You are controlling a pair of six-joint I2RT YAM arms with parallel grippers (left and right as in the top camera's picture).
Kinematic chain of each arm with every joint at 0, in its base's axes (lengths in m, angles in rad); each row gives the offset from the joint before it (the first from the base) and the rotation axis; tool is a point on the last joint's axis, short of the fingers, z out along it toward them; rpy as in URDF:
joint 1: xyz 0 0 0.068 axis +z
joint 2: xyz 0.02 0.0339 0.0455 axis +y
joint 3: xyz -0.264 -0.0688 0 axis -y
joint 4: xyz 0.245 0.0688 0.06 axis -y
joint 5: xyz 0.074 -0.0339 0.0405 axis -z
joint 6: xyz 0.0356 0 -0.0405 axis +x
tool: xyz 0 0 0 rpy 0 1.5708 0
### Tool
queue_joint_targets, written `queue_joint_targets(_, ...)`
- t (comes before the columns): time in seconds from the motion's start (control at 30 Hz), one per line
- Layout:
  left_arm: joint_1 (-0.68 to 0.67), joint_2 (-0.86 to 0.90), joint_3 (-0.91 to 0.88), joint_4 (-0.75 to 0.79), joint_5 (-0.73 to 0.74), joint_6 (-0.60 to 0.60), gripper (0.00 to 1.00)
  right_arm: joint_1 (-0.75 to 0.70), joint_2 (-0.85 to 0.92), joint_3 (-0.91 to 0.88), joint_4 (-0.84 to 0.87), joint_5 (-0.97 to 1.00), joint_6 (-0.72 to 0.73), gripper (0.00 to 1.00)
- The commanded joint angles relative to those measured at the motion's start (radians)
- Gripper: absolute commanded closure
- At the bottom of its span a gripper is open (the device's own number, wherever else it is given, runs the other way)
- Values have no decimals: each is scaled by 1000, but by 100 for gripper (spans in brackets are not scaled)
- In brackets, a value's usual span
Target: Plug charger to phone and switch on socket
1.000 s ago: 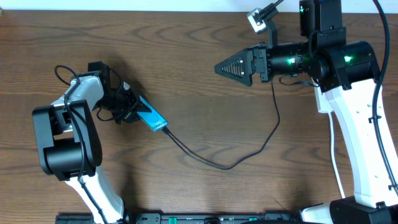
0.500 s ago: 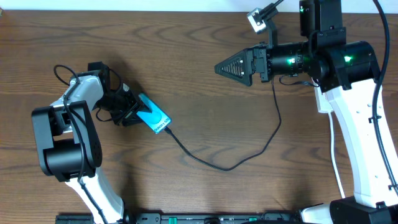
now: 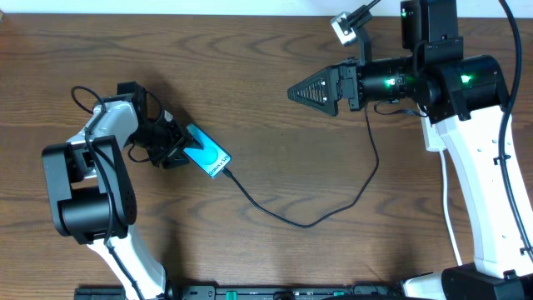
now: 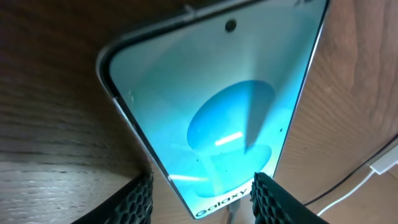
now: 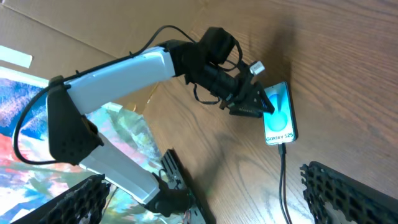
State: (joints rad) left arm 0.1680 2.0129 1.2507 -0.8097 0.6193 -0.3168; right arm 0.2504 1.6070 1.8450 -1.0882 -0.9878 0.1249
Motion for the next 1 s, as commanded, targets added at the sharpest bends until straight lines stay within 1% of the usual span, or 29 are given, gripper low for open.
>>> queue_joint_targets(0.0, 1, -53, 40, 1, -71, 10, 44, -7, -18, 8, -24, 60, -21, 1)
queue_joint_targets(0.1, 1, -159, 58, -1, -71, 9, 38, -7, -18, 8, -42, 113, -22, 1)
queue_joint_targets(0.17, 1, -221, 58, -2, -71, 8, 37, -8, -18, 8, -50, 145, -22, 1)
queue_joint_targets(0.27, 1, -354, 58, -13, -71, 9, 35, -8, -18, 8, -76, 251, -21, 1)
queue_joint_targets(0.33, 1, -479, 58, -18, -71, 9, 29, -12, -18, 8, -106, 355, -20, 1)
queue_joint_targets(0.4, 1, -565, 58, -19, -71, 9, 20, -29, -18, 8, -127, 435, -6, 1)
queue_joint_targets(0.43, 1, -641, 58, -19, -71, 9, 13, -53, -18, 8, -136, 474, -6, 1)
queue_joint_targets(0.47, 1, -692, 58, -19, -71, 9, 10, -75, -18, 8, -140, 492, -2, 1)
queue_joint_targets(0.6, 1, -848, 58, -19, -79, 9, 9, -208, -18, 8, -137, 511, 41, 1)
queue_joint_targets(0.77, 1, -998, 58, -20, -117, 9, 9, -468, -18, 8, -92, 504, 103, 1)
queue_joint_targets(0.8, 1, -1020, 58, -20, -119, 9, 8, -544, -18, 8, -61, 490, 123, 1)
queue_joint_targets(0.93, 1, -1059, 58, -23, -119, 8, 8, -734, -8, 8, 63, 428, 185, 1)
queue_joint_targets(0.97, 1, -1059, 58, -25, -119, 8, 8, -757, -1, 8, 82, 406, 193, 1)
